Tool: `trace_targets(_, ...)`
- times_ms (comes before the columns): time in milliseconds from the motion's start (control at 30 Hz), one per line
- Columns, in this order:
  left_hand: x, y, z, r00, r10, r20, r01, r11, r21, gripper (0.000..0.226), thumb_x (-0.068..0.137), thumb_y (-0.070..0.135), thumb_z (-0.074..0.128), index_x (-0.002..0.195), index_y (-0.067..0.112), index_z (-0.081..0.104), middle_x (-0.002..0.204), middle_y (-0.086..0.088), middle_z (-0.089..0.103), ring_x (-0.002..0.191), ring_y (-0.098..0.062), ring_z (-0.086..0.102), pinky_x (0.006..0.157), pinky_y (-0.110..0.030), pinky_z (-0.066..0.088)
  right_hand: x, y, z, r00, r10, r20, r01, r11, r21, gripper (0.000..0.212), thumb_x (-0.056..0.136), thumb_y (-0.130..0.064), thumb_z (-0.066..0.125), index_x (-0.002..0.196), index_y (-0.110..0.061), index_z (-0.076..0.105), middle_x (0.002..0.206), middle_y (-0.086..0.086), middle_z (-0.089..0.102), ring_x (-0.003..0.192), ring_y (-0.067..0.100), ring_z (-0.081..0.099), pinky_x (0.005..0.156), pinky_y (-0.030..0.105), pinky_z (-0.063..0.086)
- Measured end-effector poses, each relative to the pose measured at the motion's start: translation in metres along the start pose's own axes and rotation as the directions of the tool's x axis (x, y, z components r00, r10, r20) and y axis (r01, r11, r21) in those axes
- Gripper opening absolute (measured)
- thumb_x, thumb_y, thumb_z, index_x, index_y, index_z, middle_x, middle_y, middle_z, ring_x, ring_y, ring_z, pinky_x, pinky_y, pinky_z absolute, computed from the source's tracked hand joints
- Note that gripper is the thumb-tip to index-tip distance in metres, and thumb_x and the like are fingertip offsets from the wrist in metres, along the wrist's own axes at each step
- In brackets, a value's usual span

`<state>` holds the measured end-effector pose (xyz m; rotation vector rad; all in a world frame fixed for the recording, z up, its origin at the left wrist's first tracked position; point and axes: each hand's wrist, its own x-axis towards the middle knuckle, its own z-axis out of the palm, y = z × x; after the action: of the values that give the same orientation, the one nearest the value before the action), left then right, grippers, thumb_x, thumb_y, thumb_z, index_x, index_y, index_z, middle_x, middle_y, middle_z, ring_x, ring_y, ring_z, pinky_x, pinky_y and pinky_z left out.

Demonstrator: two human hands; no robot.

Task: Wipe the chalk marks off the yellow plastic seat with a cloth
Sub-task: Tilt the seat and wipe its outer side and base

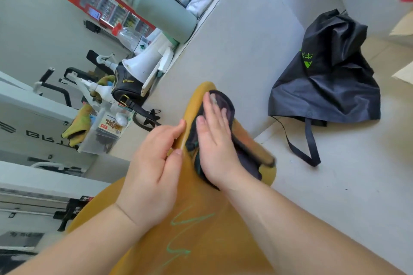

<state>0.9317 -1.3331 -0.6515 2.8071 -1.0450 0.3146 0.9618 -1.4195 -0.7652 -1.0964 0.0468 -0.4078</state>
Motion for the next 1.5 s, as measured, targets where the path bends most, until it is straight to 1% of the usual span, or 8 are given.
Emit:
trace_targets(267, 0.0, 0.002, 0.0, 0.999, -0.052, 0.013, 0.052, 0.999, 0.001, 0.044, 0.094, 0.017, 0.043, 0.135, 0.017, 0.057, 0.123, 0.013, 0.058, 0.118, 0.006, 0.05, 0.096, -0.007, 0.034, 0.129, 0.064, -0.019, 0.876, 0.46, 0.143, -0.48, 0.812, 0.332, 0.074, 0.092, -0.067, 0.053, 0.154, -0.027, 0.045, 0.159, -0.005, 0.043, 0.147, 0.017, 0.039, 0.124, 0.042, 0.026)
trace_targets(333, 0.001, 0.001, 0.0, 0.998, -0.056, 0.005, 0.056, 0.998, 0.006, 0.044, 0.093, 0.014, 0.043, 0.135, 0.017, 0.056, 0.124, 0.016, 0.056, 0.117, 0.01, 0.048, 0.096, -0.006, 0.033, 0.097, 0.069, -0.015, 0.889, 0.441, 0.121, -0.455, 0.826, 0.334, 0.092, 0.075, -0.083, 0.055, 0.154, -0.037, 0.041, 0.16, -0.012, 0.04, 0.148, 0.013, 0.036, 0.125, 0.044, 0.025)
trace_targets(567, 0.0, 0.003, 0.001, 0.998, -0.065, 0.013, 0.065, 0.997, 0.05, 0.045, 0.094, 0.012, 0.043, 0.137, 0.009, 0.056, 0.124, 0.002, 0.059, 0.114, 0.016, 0.045, 0.097, -0.004, 0.031, -0.101, 0.04, 0.044, 0.967, 0.169, -0.191, -0.134, 0.974, 0.182, 0.061, 0.093, -0.069, 0.019, 0.148, -0.056, -0.005, 0.16, -0.037, -0.013, 0.15, -0.009, -0.018, 0.123, 0.025, -0.006)
trace_targets(700, 0.001, 0.003, 0.0, 0.998, -0.069, 0.011, 0.068, 0.996, 0.049, 0.046, 0.093, 0.014, 0.043, 0.137, 0.012, 0.055, 0.122, 0.002, 0.059, 0.112, 0.014, 0.046, 0.096, -0.004, 0.031, -0.045, 0.067, 0.025, 0.937, 0.253, -0.24, -0.184, 0.943, 0.278, 0.074, 0.091, -0.065, 0.029, 0.159, -0.038, 0.018, 0.168, -0.02, 0.013, 0.156, 0.003, 0.006, 0.128, 0.031, 0.006)
trace_targets(833, 0.0, 0.002, 0.001, 0.997, -0.077, 0.005, 0.077, 0.996, 0.042, 0.047, 0.093, 0.017, 0.043, 0.138, 0.013, 0.056, 0.122, 0.005, 0.059, 0.11, 0.017, 0.045, 0.094, -0.002, 0.03, 0.035, 0.1, -0.006, 0.872, 0.487, 0.037, -0.447, 0.765, 0.463, 0.092, 0.071, -0.083, 0.047, 0.155, -0.047, 0.033, 0.162, -0.016, 0.034, 0.149, 0.013, 0.033, 0.124, 0.047, 0.027)
trace_targets(1167, 0.002, 0.002, 0.001, 0.994, -0.108, -0.03, 0.11, 0.993, 0.046, 0.052, 0.09, 0.026, 0.04, 0.139, 0.02, 0.057, 0.131, 0.01, 0.057, 0.119, 0.004, 0.046, 0.1, -0.01, 0.033, -0.149, 0.042, 0.073, 0.967, 0.141, -0.212, -0.128, 0.989, 0.075, 0.061, 0.095, -0.06, 0.017, 0.143, -0.057, -0.022, 0.153, -0.04, -0.033, 0.145, -0.011, -0.029, 0.12, 0.022, -0.011)
trace_targets(1400, -0.004, 0.017, -0.001, 0.999, -0.046, -0.021, 0.05, 0.973, 0.227, 0.057, 0.084, 0.029, 0.031, 0.127, 0.014, 0.065, 0.126, -0.009, 0.066, 0.118, -0.029, 0.055, 0.1, -0.036, 0.044, -0.075, 0.082, 0.037, 0.926, 0.264, -0.271, -0.199, 0.949, 0.243, 0.057, 0.112, -0.04, 0.025, 0.164, -0.027, 0.007, 0.17, -0.01, 0.008, 0.157, 0.011, 0.001, 0.123, 0.025, 0.0)
trace_targets(1500, -0.01, 0.018, -0.006, 0.997, -0.03, -0.068, 0.05, 0.943, 0.328, 0.035, 0.083, 0.027, 0.032, 0.091, 0.011, 0.061, 0.098, -0.014, 0.067, 0.097, -0.037, 0.057, 0.082, -0.047, 0.048, -0.127, 0.092, 0.06, 0.959, 0.17, -0.225, -0.182, 0.983, -0.031, 0.06, 0.11, -0.044, 0.019, 0.162, -0.026, -0.005, 0.17, -0.014, -0.003, 0.152, -0.001, -0.009, 0.119, 0.023, -0.003)
